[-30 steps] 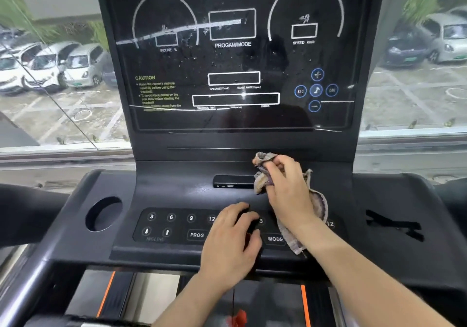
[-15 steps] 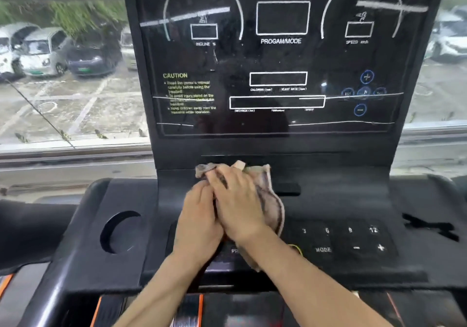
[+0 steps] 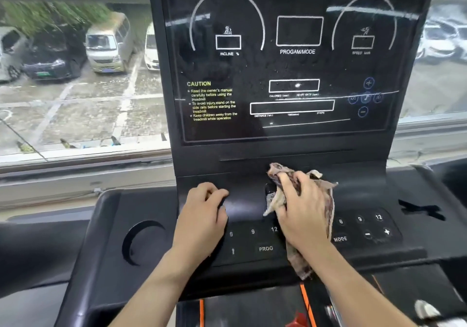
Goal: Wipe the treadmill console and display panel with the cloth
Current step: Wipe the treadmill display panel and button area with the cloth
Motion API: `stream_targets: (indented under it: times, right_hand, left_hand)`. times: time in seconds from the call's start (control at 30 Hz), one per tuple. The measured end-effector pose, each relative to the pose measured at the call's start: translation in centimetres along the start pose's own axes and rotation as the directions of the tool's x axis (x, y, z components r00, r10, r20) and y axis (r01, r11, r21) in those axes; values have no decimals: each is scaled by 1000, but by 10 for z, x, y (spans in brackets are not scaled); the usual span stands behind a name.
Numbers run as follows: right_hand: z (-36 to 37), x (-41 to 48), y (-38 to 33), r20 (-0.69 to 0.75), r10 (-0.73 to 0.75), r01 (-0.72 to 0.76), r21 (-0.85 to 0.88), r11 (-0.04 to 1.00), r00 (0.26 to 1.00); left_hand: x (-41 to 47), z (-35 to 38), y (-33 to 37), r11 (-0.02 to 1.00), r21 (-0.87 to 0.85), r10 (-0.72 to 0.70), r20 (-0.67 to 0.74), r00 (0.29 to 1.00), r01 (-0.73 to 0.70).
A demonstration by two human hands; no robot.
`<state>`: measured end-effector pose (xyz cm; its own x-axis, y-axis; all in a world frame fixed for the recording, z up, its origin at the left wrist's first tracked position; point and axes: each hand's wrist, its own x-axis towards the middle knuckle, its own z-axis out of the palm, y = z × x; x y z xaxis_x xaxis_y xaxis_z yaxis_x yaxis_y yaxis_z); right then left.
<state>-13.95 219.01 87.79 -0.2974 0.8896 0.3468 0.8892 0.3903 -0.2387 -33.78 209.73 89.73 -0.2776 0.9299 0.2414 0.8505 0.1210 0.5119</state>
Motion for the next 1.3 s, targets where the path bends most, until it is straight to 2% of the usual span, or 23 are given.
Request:
stream_targets:
  times: [0.03,0.1,0.2,0.27,0.33,0.37,0.43,0.53,0.6,0.63,0.73,0.8,0.87,0.93,0.97,1.07,1.13,1.3]
  right_hand:
    - [2,-7,-15,10,-7,7,8,1000,1000]
    - [8,-22,-55,104,-163,155,82,985,981]
    - [17,-35,-113,203,-411,353,270,896,889]
    - [24,-30,-121,200,-517,444,318,838,832]
    - [28,-11,-103,194,-602,518,351,780,775]
    - [28,3,-90,171,-613,525,373,765,771]
    - [26,22,-75,86,-568,497,392,774,818]
    - [22,14,-93,-5,-375,339,440,832,927]
    - [20,4,-110,-112,-277,295,508,809,954]
    - [12,6,-118,-199,-267,333,504,797,943]
    - [-20,48,-132,-443,-292,476,389,789,847]
    - [-26,80,-132,-398,-320,451,298,841,860]
    - [-11,85,-126,-205,-375,407,143,902,904]
    - [10,67,-121,-67,-461,460,-26,888,885]
    - [15,60,-117,-47,-510,507,-73,859,859]
    - [10,68,-107,-55,-623,612,-135,779,780]
    - [-1,93,-111,-98,-644,626,-163,763,759]
    - [-40,176,-156,-257,-545,541,-91,836,798]
  left_hand:
    - [-3,1,-6,1000,0,-19,-10,1000,19]
    - [-8,1,-17,996,-31,-87,-62,994,85]
    - [-17,-3,-34,968,-153,-221,-155,963,197]
    - [-23,-8,-43,940,-240,-292,-201,935,242]
    - [-27,-12,-47,938,-258,-282,-175,943,233]
    - [-26,-13,-49,946,-233,-265,-158,951,225]
    - [-23,-13,-51,949,-198,-272,-114,955,247]
    - [-20,-16,-50,952,-166,-268,-52,962,257]
    - [-20,-19,-51,955,-161,-260,-35,965,251]
    - [-20,-21,-50,961,-145,-241,-25,970,235]
    - [-11,-30,-45,991,-51,-122,-44,991,120]
    - [-1,-39,-36,997,-36,-74,-68,995,72]
    - [14,-48,-28,997,-71,-39,-119,992,31]
    - [31,-54,-23,992,-125,-14,-168,986,-8]
    - [38,-55,-21,988,-152,0,-201,979,-31]
    - [55,-58,-18,983,-176,6,-263,965,-54]
    - [68,-63,-16,985,-161,11,-313,950,-65]
    - [120,-95,4,980,-186,-15,-442,897,-75]
